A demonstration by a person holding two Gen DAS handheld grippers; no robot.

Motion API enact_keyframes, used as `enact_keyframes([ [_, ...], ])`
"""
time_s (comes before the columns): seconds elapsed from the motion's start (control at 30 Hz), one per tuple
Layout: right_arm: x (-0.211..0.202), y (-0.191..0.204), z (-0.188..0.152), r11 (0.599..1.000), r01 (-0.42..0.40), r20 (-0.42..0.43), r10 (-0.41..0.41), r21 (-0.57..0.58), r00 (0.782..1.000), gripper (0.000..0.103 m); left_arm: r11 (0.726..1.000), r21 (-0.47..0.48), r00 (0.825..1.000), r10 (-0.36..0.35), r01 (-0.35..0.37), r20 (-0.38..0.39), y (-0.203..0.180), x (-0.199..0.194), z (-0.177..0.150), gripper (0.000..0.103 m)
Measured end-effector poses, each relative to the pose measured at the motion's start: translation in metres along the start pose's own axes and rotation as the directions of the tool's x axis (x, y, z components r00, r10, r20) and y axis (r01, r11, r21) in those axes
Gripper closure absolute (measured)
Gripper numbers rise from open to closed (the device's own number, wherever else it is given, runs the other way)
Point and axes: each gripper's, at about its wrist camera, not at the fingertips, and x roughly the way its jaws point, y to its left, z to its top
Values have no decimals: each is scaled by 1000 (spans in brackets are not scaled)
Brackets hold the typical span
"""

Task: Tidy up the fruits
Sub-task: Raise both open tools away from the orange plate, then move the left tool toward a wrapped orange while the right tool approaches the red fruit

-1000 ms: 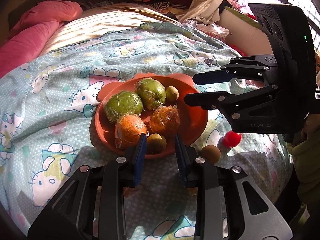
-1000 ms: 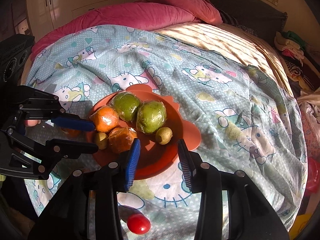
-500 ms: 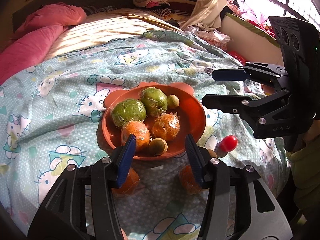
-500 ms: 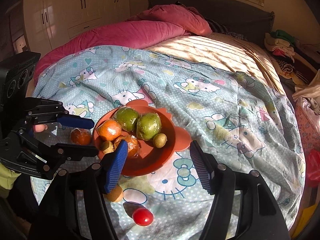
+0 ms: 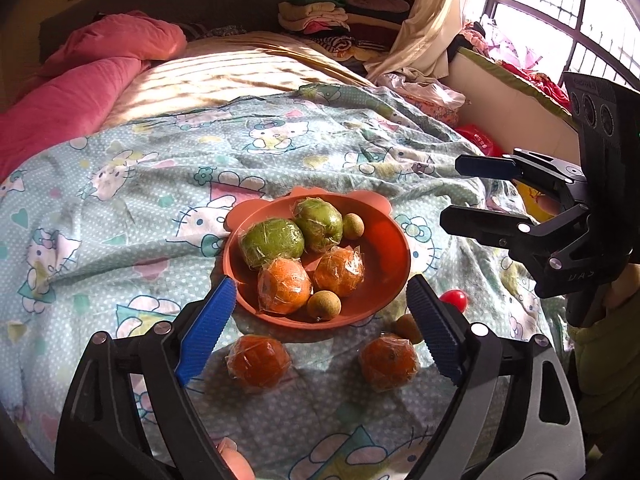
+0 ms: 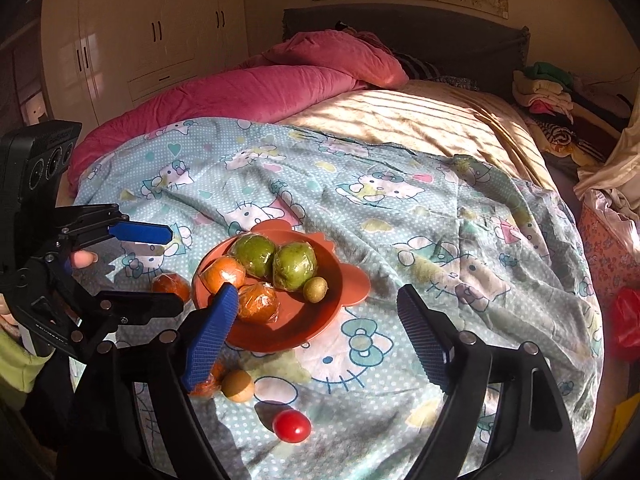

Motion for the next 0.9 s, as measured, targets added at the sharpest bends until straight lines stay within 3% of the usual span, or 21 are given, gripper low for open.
enact_keyframes([
  [0.17,-10,3,1,1000,3,28,-3,-5,1000,15,1000,-18,1000,13,-13,28,3,-8,3,10],
  [0.9,-31,12,-15,1000,10,47,-9,-15,999,10,998,-39,993,44,-40,108,-4,-38,1,10],
])
